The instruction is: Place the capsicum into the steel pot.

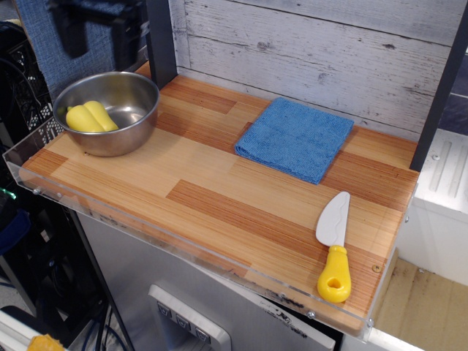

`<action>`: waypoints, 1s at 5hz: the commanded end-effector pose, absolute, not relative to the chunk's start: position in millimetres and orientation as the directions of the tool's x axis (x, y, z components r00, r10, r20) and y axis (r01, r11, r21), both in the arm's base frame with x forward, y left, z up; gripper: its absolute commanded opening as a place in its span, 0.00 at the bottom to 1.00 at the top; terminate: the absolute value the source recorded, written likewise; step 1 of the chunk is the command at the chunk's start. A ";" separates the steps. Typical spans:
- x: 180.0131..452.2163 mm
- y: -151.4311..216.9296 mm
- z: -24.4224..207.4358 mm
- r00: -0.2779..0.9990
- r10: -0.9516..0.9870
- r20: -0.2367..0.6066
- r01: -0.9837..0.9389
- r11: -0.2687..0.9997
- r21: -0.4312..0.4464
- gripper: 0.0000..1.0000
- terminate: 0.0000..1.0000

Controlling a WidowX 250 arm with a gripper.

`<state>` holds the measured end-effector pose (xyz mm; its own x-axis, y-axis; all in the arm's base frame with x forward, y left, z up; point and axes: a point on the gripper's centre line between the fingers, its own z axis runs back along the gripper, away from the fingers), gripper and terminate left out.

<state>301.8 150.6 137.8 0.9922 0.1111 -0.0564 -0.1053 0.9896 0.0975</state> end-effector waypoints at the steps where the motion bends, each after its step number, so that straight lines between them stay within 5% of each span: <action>1: 311.3 99.8 171.1 0.998 0.051 0.042 -0.054 0.994 0.097 1.00 0.00; 5: 312.9 79.0 165.1 0.998 -0.032 0.053 0.024 0.988 0.150 1.00 0.00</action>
